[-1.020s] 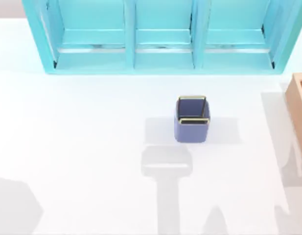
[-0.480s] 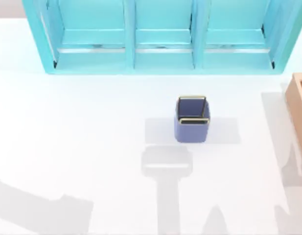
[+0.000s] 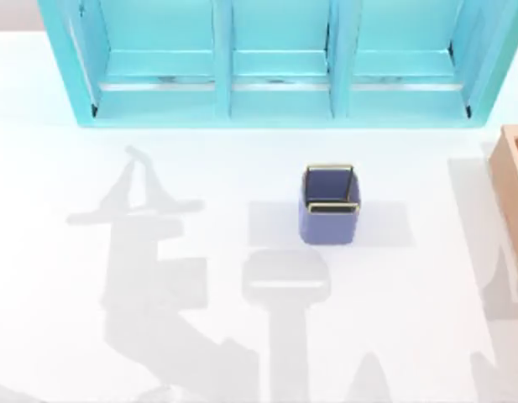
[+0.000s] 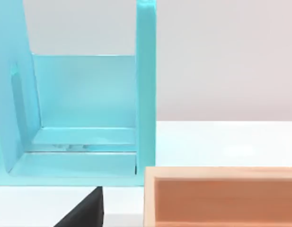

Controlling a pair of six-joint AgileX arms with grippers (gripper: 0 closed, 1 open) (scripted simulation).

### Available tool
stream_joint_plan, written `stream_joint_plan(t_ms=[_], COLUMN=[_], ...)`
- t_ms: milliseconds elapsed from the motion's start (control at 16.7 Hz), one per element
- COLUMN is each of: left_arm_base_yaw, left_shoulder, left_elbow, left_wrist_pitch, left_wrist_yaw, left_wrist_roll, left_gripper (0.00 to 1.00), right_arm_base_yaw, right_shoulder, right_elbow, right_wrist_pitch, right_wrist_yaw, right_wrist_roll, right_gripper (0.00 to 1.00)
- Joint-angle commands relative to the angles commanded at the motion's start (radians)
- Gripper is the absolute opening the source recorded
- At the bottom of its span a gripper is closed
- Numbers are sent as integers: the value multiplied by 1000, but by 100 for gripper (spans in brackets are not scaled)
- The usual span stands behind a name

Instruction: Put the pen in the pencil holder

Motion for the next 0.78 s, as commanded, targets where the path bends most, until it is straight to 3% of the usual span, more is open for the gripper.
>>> stream_joint_plan(t_ms=[420, 780], left_arm_base_yaw=[222, 374], left_shoulder=[-326, -543], left_elbow=[330, 577], left_wrist_pitch=[641, 1025], left_wrist_yaw=[214, 262], left_wrist_roll=[570, 926], left_gripper=[0, 0], right_arm_base_yaw=[0, 0], right_shoulder=[0, 0], right_elbow=[0, 0], right_wrist_pitch=[0, 0], right_wrist_yaw=[0, 0], right_wrist_roll=[0, 0], right_gripper=[100, 100])
